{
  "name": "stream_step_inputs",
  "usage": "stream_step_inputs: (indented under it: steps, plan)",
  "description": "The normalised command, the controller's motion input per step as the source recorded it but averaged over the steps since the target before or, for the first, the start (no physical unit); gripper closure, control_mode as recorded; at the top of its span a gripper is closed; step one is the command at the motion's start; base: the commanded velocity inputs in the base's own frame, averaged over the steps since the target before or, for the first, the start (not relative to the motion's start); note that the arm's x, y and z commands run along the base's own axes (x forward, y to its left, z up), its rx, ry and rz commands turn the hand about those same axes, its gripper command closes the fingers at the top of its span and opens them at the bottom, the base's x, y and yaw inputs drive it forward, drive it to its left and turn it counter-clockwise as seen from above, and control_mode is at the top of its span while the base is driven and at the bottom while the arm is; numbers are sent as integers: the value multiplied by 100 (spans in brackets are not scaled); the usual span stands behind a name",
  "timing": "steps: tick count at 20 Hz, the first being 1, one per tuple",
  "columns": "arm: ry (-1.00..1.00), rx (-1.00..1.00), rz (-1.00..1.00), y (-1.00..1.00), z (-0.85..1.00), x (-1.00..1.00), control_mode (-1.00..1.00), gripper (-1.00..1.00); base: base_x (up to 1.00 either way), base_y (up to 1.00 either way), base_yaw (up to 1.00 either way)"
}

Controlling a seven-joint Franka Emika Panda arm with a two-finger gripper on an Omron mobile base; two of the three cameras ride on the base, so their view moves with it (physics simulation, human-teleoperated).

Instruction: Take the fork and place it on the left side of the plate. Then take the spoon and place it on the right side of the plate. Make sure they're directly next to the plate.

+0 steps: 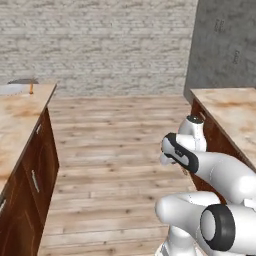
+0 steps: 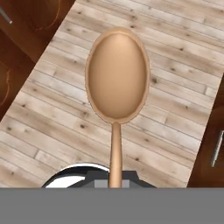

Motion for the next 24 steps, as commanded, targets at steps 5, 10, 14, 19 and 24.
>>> stream_step_inputs:
  steps: [5,10,14,19,24]
  plan:
    - [0,0,0,0,0,0,100,100,94,18,11]
    - [0,0,0,0,0,0,100,100,94,18,11]
    - [0,0,0,0,0,0,100,100,94,18,11]
    - [0,0,0,0,0,0,100,100,94,19,10]
    - [0,0,0,0,0,0,100,100,94,16,10]
